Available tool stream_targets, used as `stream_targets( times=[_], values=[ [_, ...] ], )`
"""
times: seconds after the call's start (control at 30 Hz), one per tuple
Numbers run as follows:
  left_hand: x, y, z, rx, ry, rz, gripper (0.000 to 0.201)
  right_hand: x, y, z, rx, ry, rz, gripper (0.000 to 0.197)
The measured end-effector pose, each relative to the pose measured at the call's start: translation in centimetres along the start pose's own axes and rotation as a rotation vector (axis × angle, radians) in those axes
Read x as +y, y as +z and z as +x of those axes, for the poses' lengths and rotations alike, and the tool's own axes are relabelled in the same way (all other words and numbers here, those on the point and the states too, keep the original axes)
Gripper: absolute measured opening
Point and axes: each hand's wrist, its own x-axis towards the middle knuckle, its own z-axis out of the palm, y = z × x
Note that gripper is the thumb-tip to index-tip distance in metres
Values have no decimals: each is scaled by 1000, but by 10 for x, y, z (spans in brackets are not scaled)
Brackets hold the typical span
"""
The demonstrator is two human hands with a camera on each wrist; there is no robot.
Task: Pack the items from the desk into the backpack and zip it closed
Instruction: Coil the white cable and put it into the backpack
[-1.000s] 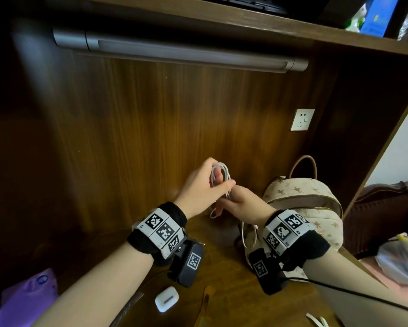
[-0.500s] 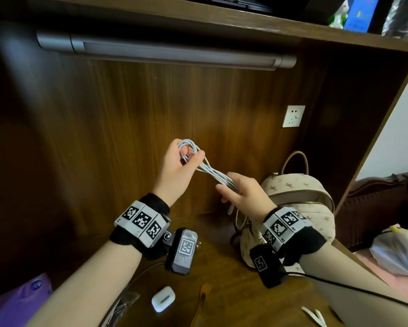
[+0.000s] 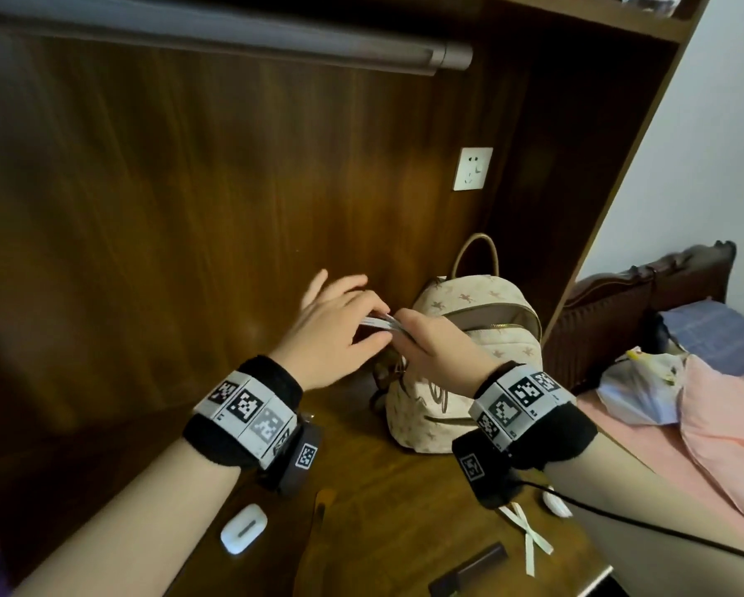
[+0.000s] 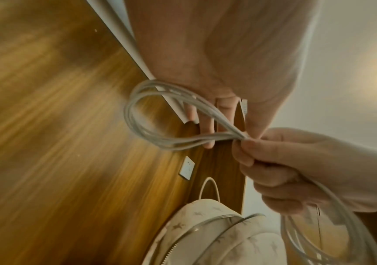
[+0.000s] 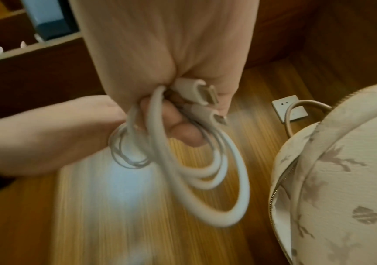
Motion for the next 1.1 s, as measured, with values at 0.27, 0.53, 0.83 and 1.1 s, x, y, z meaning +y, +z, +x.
stream_targets(
  times=[0.27,0.53,0.83,1.1],
  values=[
    [37,33,51,50,-11,-545,18,38,-40,-17,237,62,136,13],
    [90,59,103,127,-126,-1081,17,74,-68,-34,280,112,484,30],
    [126,71,140,-154,-288,-1258,68,132,-95,-39,154,131,646,75],
    [162,73,163,-342,-253,-764,58,162,-122,-45,155,37,608,37]
  ],
)
